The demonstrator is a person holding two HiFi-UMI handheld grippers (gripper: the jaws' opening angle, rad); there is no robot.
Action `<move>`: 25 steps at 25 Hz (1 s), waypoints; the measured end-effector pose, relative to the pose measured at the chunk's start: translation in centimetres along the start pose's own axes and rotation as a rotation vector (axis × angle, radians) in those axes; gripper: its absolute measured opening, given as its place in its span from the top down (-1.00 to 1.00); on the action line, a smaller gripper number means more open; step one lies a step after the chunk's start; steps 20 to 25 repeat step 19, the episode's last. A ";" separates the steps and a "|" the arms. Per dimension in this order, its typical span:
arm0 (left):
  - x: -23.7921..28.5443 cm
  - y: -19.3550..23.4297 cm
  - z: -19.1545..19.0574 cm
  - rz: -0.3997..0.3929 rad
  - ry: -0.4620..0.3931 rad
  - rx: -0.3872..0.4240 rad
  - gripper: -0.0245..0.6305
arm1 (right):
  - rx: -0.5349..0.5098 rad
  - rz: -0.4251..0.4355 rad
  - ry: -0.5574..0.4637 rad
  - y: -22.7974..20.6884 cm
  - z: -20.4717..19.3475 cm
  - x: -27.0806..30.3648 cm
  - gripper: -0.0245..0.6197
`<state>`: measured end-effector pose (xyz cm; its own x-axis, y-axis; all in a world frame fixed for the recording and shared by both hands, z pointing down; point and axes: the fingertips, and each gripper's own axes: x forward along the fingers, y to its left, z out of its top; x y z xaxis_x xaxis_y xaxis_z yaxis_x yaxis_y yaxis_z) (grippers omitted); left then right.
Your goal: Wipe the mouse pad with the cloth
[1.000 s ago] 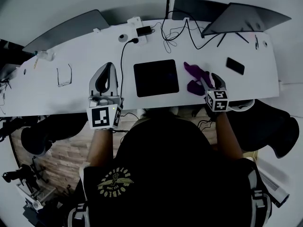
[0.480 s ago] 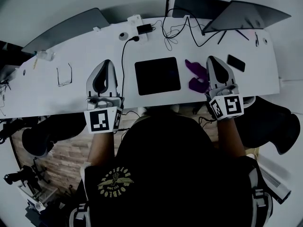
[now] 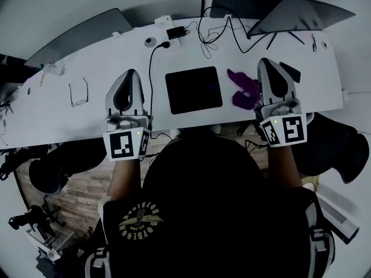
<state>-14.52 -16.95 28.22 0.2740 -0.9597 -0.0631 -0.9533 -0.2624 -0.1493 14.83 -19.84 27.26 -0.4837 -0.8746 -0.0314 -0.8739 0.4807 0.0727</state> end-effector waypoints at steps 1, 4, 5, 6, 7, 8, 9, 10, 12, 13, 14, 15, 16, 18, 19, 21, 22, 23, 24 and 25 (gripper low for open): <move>0.1 0.1 -0.1 -0.002 0.001 -0.002 0.92 | 0.000 -0.004 0.001 0.0 0.0 0.0 0.93; 0.2 0.4 -0.1 -0.010 0.002 -0.003 0.92 | 0.001 -0.016 0.008 0.0 -0.2 0.0 0.93; 0.3 0.4 -0.2 -0.014 0.003 -0.004 0.92 | 0.003 -0.020 0.011 0.0 -0.3 0.0 0.93; 0.4 0.4 -0.2 -0.019 0.003 -0.005 0.92 | 0.004 -0.025 0.015 0.0 -0.4 -0.1 0.93; 0.5 0.4 -0.2 -0.024 0.003 -0.006 0.92 | 0.005 -0.030 0.018 -0.1 -0.4 -0.1 0.93; 0.6 0.4 -0.3 -0.029 0.004 -0.006 0.92 | 0.006 -0.034 0.021 -0.1 -0.5 -0.1 0.93; 0.8 0.5 -0.3 -0.033 0.005 -0.007 0.92 | 0.006 -0.037 0.022 -0.1 -0.5 -0.1 0.93; 0.9 0.5 -0.3 -0.036 0.005 -0.007 0.92 | 0.007 -0.040 0.023 -0.1 -0.5 -0.1 0.93; 1.2 0.4 -0.5 -0.045 0.007 -0.010 0.92 | 0.010 -0.048 0.026 -0.3 -0.5 -0.3 0.93; 1.4 0.2 -0.6 -0.050 0.008 -0.013 0.92 | 0.011 -0.053 0.027 -0.4 -0.6 -0.4 0.93; 1.5 0.0 -0.7 -0.055 0.007 -0.015 0.92 | 0.011 -0.058 0.029 -0.5 -0.6 -0.5 0.93; 1.7 -0.2 -0.7 -0.060 0.006 -0.017 0.92 | 0.011 -0.061 0.030 -0.6 -0.7 -0.6 0.93; 1.9 -0.4 -0.7 -0.064 0.005 -0.018 0.92 | 0.012 -0.063 0.030 -0.7 -0.7 -0.7 0.93; 2.2 -0.7 -0.7 -0.071 0.003 -0.019 0.92 | 0.012 -0.067 0.032 -1.0 -0.8 -0.8 0.93; 2.4 -0.9 -0.7 -0.075 0.001 -0.020 0.92 | 0.012 -0.069 0.034 -1.2 -0.8 -0.8 0.93; 2.4 -0.9 -0.7 -0.075 0.001 -0.020 0.92 | 0.012 -0.069 0.034 -1.2 -0.8 -0.8 0.93; 2.4 -0.9 -0.7 -0.075 0.001 -0.020 0.92 | 0.012 -0.069 0.034 -1.2 -0.8 -0.8 0.93; 2.4 -0.9 -0.7 -0.075 0.001 -0.020 0.92 | 0.012 -0.069 0.034 -1.2 -0.8 -0.8 0.93; 2.4 -0.9 -0.7 -0.075 0.001 -0.020 0.92 | 0.012 -0.069 0.034 -1.2 -0.8 -0.8 0.93; 2.4 -0.9 -0.7 -0.075 0.001 -0.020 0.92 | 0.012 -0.069 0.034 -1.2 -0.8 -0.8 0.93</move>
